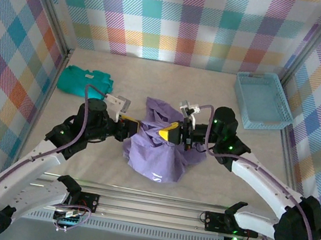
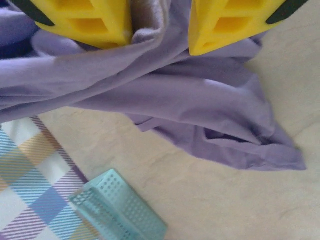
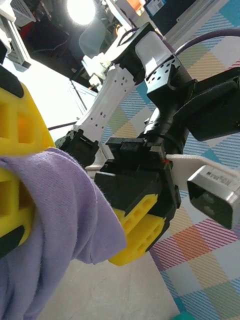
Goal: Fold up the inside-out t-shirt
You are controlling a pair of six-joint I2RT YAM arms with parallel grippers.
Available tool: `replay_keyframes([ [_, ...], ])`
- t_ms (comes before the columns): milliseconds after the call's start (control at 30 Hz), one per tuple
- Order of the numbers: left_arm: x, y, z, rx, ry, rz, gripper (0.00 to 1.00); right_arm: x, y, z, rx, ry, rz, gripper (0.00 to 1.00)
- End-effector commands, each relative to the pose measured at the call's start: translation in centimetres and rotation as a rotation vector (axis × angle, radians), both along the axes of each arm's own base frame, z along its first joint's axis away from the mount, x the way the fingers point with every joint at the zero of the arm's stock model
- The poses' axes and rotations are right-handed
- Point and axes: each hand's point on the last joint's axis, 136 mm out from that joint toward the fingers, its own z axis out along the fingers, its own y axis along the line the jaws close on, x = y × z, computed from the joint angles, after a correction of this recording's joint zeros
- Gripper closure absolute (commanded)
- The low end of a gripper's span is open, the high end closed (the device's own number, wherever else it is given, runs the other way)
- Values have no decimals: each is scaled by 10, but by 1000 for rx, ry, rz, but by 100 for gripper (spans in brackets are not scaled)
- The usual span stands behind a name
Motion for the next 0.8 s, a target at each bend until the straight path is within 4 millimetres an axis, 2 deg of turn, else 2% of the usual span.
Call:
replay_keyframes([
  [0,5,23,3,114,-7,95,62,-1,3,7,36,-10,32,100],
  [100,-2,31,8,143,-10,114,58,8,5,-2,-11,13,-15,100],
  [300,-30,4,36,-71,-38,-36,54,22,5,-10,-57,20,-94,100],
  [400,-29,-5,34,-135,50,-20,53,25,5,-12,-66,27,-114,100],
  [600,-31,-28,18,-141,207,-29,47,31,4,-11,-71,23,-153,100],
  [667,-36,-43,20,-158,204,-95,47,32,4,-11,-72,22,-161,100],
  [767,-39,-49,27,-140,132,-139,47,31,5,-15,-83,33,-150,100],
])
